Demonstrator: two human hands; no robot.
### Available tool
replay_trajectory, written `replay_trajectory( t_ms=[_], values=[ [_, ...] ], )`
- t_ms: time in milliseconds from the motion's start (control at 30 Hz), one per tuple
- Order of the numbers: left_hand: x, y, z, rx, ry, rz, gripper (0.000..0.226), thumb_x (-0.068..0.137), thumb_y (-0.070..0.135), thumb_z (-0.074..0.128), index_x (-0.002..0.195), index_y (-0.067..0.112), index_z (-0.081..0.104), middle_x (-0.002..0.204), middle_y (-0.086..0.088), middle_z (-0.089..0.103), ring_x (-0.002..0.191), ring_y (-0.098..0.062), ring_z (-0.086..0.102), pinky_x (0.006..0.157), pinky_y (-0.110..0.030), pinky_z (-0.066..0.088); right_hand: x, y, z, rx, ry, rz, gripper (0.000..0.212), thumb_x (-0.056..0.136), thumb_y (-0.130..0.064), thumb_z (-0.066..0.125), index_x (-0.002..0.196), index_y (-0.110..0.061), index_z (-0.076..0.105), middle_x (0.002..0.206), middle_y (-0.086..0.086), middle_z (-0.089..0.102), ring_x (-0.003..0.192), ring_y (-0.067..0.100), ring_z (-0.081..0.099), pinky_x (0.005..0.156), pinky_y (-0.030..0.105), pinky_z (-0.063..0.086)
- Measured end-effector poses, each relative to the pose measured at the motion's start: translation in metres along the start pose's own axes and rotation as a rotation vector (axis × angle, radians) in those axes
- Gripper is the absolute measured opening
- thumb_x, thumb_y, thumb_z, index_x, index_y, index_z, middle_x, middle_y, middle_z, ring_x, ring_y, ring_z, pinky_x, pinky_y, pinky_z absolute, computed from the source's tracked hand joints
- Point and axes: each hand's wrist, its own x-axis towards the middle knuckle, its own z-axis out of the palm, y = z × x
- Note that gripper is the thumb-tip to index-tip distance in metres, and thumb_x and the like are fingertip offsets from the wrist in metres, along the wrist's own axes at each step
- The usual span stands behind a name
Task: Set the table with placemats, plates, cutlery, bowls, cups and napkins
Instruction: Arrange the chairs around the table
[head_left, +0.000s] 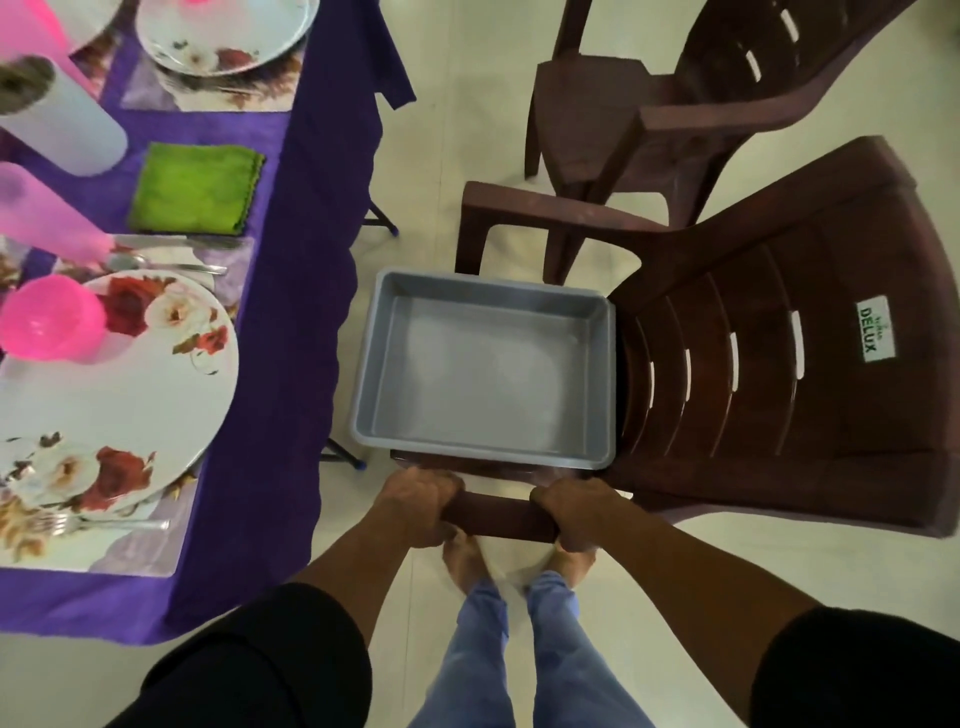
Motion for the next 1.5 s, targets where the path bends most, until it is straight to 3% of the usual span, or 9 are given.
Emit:
replay_trajectory(
  t_ms=[400,567,633,733,867,1000,1100,1267,1500],
  values=[
    [0.015,-0.016,0.014,-0.052,0.016,-0.012,0.058,0.086,0.057,0.072,0.133,0.029,0.054,0.137,0.001,0.06,0.128,-0.025,0.057,0.108,-0.038,0.046,0.01,-0.008,-0.013,-0.014,-0.061,0.035,0.044,0.079,-0.024,0.072,0.12,-0.022,0.056,0.113,0.005,0.067,0.109,0.027,0.064,0.075,0.032,0.033],
    [0.017,-0.019,0.017,-0.04,0.015,-0.025,0.06,0.082,0.063,0.072,0.131,0.033,0.054,0.134,0.003,0.062,0.124,-0.024,0.059,0.107,-0.04,0.048,0.007,-0.014,-0.024,-0.058,-0.06,0.04,0.044,0.082,-0.024,0.071,0.124,-0.022,0.055,0.119,0.003,0.066,0.119,0.025,0.059,0.08,0.032,0.026],
    [0.015,-0.021,0.021,-0.035,0.018,-0.029,0.06,0.082,0.063,0.073,0.131,0.035,0.054,0.134,0.004,0.062,0.124,-0.024,0.059,0.107,-0.039,0.048,0.006,-0.018,-0.028,-0.084,-0.073,0.046,0.045,0.084,-0.025,0.071,0.126,-0.022,0.055,0.12,0.003,0.065,0.12,0.025,0.059,0.08,0.033,0.031],
    [0.016,-0.021,0.026,-0.03,0.026,-0.028,0.059,0.081,0.064,0.073,0.13,0.037,0.055,0.132,0.006,0.063,0.122,-0.022,0.06,0.106,-0.037,0.049,-0.001,-0.022,-0.031,-0.115,-0.092,0.07,0.053,0.084,-0.03,0.074,0.133,-0.022,0.053,0.124,0.002,0.064,0.124,0.024,0.055,0.094,0.038,0.04],
    [0.02,-0.015,0.02,-0.036,0.043,-0.002,0.06,0.081,0.066,0.072,0.13,0.037,0.053,0.132,0.007,0.062,0.123,-0.021,0.06,0.104,-0.036,0.049,-0.008,-0.016,-0.034,-0.1,-0.074,0.103,0.052,0.085,-0.027,0.072,0.133,-0.021,0.053,0.122,0.004,0.063,0.121,0.026,0.056,0.084,0.038,0.039],
    [0.026,-0.013,0.008,-0.041,0.063,0.025,0.063,0.08,0.07,0.07,0.131,0.036,0.053,0.133,0.007,0.062,0.124,-0.021,0.059,0.105,-0.037,0.049,-0.008,-0.007,-0.04,-0.084,-0.088,0.127,0.053,0.086,-0.026,0.071,0.135,-0.023,0.053,0.125,0.006,0.062,0.122,0.028,0.056,0.091,0.04,0.045],
    [0.028,-0.009,0.003,-0.033,0.072,0.051,0.065,0.079,0.073,0.068,0.131,0.036,0.054,0.133,0.007,0.062,0.124,-0.021,0.059,0.106,-0.037,0.047,-0.01,-0.002,-0.036,-0.073,-0.08,0.128,0.051,0.085,-0.026,0.071,0.133,-0.024,0.053,0.124,0.006,0.061,0.12,0.028,0.057,0.088,0.038,0.044],
    [0.024,-0.011,0.01,-0.037,0.043,0.031,0.062,0.078,0.071,0.07,0.127,0.035,0.054,0.129,0.005,0.063,0.12,-0.022,0.059,0.105,-0.039,0.047,-0.005,-0.007,-0.028,-0.054,-0.09,0.104,0.049,0.085,-0.027,0.069,0.131,-0.026,0.053,0.121,0.001,0.063,0.12,0.024,0.056,0.08,0.037,0.027],
    [0.026,-0.024,0.003,-0.051,0.029,-0.001,0.061,0.082,0.064,0.073,0.132,0.035,0.054,0.132,0.005,0.062,0.124,-0.022,0.057,0.107,-0.04,0.047,0.008,-0.01,-0.039,-0.054,-0.097,0.111,0.049,0.085,-0.027,0.068,0.131,-0.027,0.052,0.124,0.001,0.062,0.121,0.024,0.056,0.087,0.038,0.036]
  ],
)
